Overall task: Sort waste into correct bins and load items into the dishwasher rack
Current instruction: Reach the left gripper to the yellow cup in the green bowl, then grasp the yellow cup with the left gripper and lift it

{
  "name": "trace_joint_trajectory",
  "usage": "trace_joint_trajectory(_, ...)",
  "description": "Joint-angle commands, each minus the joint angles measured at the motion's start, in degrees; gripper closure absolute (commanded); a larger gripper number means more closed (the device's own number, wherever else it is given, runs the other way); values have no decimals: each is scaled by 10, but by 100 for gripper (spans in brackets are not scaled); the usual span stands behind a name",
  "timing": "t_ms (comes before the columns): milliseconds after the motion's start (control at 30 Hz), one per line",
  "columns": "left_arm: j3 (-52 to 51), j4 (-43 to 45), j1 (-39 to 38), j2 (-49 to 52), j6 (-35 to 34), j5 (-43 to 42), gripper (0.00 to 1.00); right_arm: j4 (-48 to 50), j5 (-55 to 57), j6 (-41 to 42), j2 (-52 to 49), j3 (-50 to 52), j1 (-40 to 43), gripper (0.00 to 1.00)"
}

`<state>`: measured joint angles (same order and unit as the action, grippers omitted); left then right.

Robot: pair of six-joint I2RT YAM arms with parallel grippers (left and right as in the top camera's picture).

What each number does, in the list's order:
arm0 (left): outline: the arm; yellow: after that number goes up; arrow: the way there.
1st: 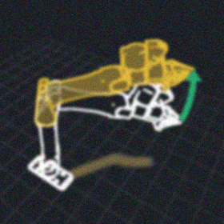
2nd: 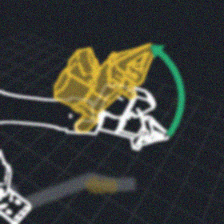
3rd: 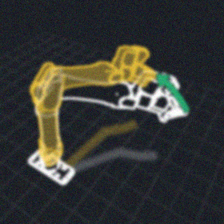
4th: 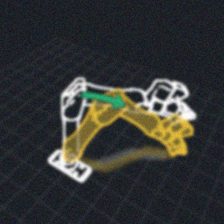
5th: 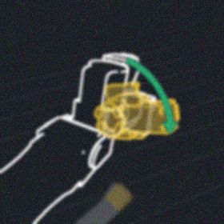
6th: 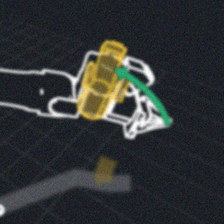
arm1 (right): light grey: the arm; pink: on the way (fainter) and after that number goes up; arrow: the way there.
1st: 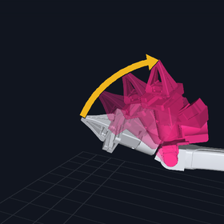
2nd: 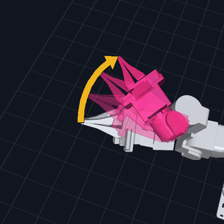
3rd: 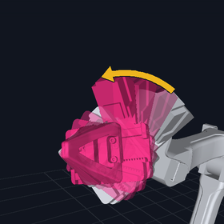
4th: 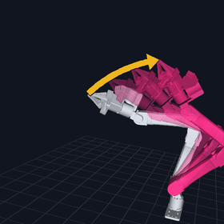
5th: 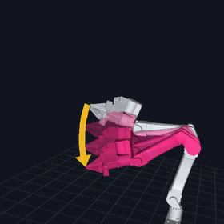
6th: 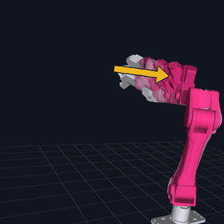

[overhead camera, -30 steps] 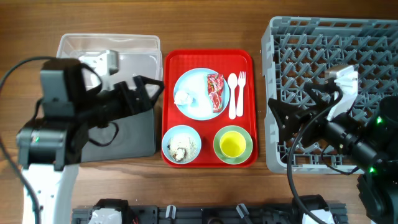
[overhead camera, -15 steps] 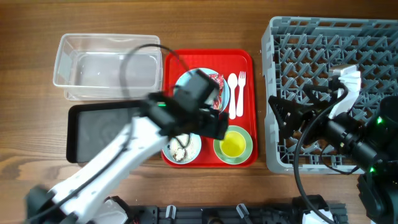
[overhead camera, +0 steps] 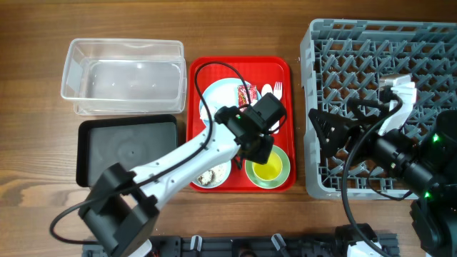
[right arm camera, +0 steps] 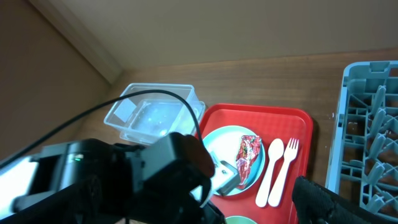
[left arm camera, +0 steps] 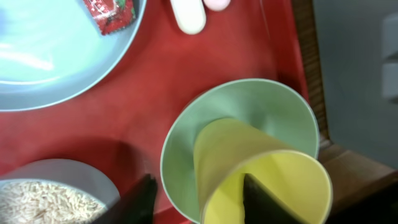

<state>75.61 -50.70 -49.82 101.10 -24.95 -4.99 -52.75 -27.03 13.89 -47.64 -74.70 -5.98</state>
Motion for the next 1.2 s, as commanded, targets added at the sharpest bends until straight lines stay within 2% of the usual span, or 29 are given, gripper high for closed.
trace_joint_trajectory(0, 5, 4, -12, 24, 0, -1, 79, -3, -12, 12, 2, -11, 2, 0)
trace_joint_trajectory(67, 5, 3, -12, 24, 0, -1, 91, -5, -11, 11, 2, -11, 2, 0)
trace_joint_trajectory(133, 5, -1, -12, 23, 0, -1, 96, -5, -11, 12, 2, -11, 2, 0)
trace_joint_trajectory(300, 9, -20, -5, 11, 1, -21, 96, -4, -9, 12, 2, -11, 2, 0)
trace_joint_trajectory(467, 47, -53, 43, -48, 7, -107, 96, -4, -9, 12, 2, -11, 2, 0)
trace_joint_trajectory(600, 55, -46, 143, -111, 13, -229, 96, -5, -12, 15, 2, -11, 2, 0)
trace_joint_trajectory(700, 55, -38, 262, -135, 54, -431, 96, -4, -49, 17, -2, -11, 2, 2)
trace_joint_trajectory(833, 54, -38, 362, -133, 83, -622, 96, 0, -133, 11, -31, -10, 2, 7)
trace_joint_trajectory(933, 54, -38, 398, -133, 83, -689, 96, 2, -164, 4, -70, -10, 2, 7)
trace_joint_trajectory(1033, 54, -35, 404, -133, 83, -760, 96, 28, -305, -61, -111, -10, 1, 10)
trace_joint_trajectory(1100, 54, -32, 403, -133, 83, -796, 96, 49, -352, -64, -133, -10, -5, 14)
trace_joint_trajectory(1167, 54, -28, 399, -133, 83, -822, 96, 71, -379, -62, -153, -10, -18, 14)
